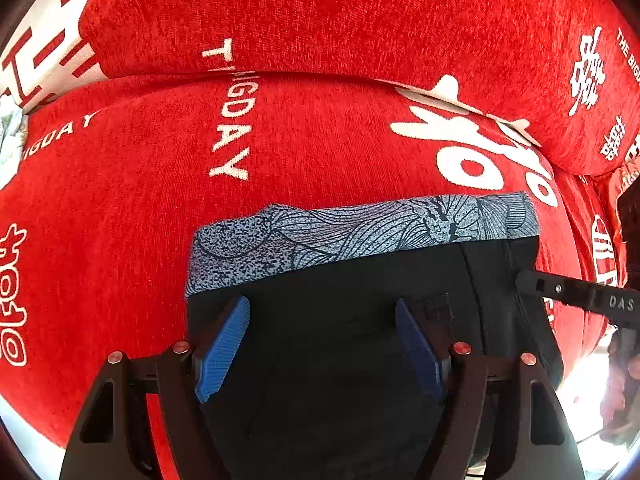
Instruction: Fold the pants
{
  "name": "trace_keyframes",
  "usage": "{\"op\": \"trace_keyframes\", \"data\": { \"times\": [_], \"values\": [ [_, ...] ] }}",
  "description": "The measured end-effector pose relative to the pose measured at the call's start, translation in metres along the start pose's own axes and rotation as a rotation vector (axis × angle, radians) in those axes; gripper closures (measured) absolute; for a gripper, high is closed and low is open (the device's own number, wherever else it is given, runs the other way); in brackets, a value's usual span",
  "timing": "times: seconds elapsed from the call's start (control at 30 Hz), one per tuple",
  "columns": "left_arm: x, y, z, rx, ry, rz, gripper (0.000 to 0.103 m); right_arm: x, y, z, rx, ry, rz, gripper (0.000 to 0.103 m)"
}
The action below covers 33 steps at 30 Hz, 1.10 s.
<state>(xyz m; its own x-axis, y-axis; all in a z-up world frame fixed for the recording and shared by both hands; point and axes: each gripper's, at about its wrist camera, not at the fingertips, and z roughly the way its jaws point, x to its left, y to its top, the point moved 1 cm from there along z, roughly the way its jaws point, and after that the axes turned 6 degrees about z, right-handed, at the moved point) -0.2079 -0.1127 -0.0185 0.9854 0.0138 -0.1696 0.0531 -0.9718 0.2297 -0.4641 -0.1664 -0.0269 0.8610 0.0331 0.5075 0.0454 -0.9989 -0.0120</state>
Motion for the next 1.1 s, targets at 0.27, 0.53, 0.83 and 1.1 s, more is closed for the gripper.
{"op": "trace_keyframes", "data": {
  "times": [0.27, 0.53, 0.83, 1.1],
  "values": [
    [0.000, -0.013, -0.026, 0.052, 0.097, 0.000, 0.027, 0.004, -0.008, -0.013, 0.022, -0.030, 0.020, 0.093],
    [-0.010, -0.034, -0.040, 0.109, 0.166, -0.020, 0.027, 0.006, -0.035, -0.032, 0.027, -0.094, 0.046, 0.085],
    [-0.017, -0.045, -0.045, 0.148, 0.200, -0.026, 0.016, 0.023, -0.057, -0.039, 0.022, -0.178, -0.009, 0.040],
    [-0.027, -0.048, -0.051, 0.155, 0.205, -0.004, 0.001, 0.039, -0.068, -0.047, -0.006, -0.207, -0.055, 0.021]
  ]
}}
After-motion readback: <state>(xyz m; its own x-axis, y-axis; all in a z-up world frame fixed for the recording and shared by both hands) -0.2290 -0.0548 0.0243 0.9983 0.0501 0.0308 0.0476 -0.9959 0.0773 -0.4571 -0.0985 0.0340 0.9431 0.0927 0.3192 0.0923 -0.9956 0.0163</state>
